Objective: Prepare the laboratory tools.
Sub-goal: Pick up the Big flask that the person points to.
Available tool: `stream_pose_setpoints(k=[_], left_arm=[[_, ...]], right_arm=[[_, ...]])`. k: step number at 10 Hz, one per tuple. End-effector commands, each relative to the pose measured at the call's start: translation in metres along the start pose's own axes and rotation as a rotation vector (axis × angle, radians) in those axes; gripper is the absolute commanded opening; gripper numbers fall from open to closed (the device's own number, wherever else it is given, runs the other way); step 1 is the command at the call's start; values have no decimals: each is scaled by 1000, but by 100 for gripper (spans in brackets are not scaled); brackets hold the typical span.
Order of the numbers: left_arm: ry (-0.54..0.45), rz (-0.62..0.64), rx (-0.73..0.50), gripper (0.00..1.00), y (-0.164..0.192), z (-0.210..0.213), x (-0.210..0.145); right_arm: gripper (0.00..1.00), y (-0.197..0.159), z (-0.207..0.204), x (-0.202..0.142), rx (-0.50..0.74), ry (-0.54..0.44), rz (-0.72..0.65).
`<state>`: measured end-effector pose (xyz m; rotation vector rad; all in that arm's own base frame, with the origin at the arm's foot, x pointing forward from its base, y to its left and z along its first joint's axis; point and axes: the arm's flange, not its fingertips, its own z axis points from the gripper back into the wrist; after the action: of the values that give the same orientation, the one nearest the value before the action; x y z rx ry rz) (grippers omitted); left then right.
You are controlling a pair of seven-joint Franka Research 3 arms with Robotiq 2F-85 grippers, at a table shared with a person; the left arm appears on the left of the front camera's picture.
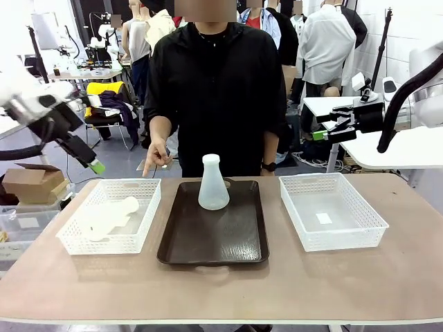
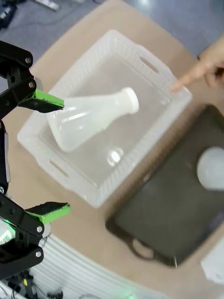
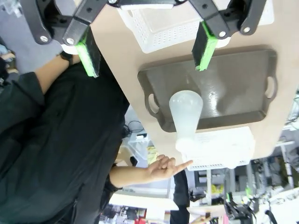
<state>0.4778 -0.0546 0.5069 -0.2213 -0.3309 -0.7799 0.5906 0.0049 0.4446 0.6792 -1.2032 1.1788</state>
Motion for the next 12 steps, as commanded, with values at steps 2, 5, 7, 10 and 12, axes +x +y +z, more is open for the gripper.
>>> stream_pose_setpoints(k=[2, 5, 7, 10, 12], left_arm=[[124, -35, 163, 100, 5, -35, 27], [246, -38, 178, 100, 8, -85, 45], [285, -41, 179, 100, 8, -112, 51], [271, -1, 166, 100, 16, -143, 58], [307, 22, 178, 100, 25, -157, 58]], right_arm=[[100, 0, -1, 1, 3, 6, -2], [100, 0, -1, 1, 3, 6, -2], [100, 0, -1, 1, 3, 6, -2], [100, 0, -1, 1, 3, 6, -2], [100, 0, -1, 1, 3, 6, -2]])
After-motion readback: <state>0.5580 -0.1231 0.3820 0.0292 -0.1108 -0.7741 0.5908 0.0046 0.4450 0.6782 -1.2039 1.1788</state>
